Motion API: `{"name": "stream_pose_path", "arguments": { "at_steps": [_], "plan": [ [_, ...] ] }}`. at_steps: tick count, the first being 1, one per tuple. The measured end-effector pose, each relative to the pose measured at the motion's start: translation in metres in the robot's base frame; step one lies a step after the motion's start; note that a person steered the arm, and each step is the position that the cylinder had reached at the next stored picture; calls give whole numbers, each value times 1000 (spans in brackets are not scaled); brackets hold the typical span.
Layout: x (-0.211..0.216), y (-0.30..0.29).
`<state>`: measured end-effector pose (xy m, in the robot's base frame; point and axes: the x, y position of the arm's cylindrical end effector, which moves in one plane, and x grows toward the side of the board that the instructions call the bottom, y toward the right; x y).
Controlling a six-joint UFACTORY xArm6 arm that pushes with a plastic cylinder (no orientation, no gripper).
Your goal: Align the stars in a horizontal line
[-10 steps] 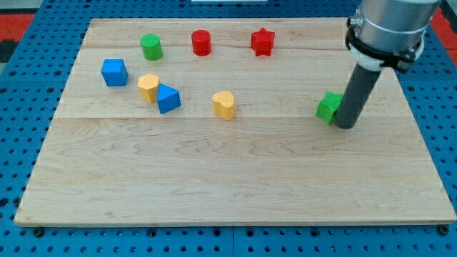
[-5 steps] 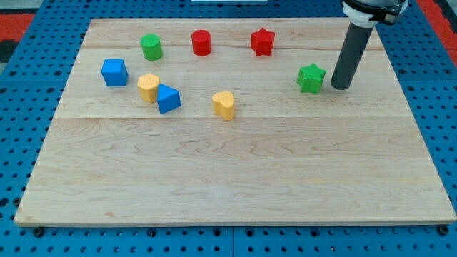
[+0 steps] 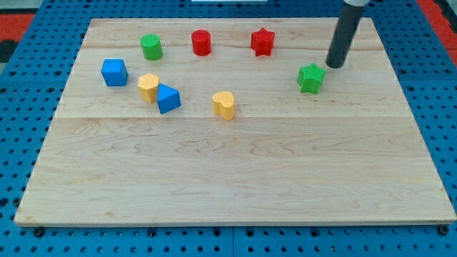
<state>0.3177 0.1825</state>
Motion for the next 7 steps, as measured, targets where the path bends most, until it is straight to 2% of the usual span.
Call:
{"name": "stream_pose_path", "arguments": {
  "at_steps": [2,7],
  "plan": [
    [-31,-56],
    [-32,-153]
  ]
}}
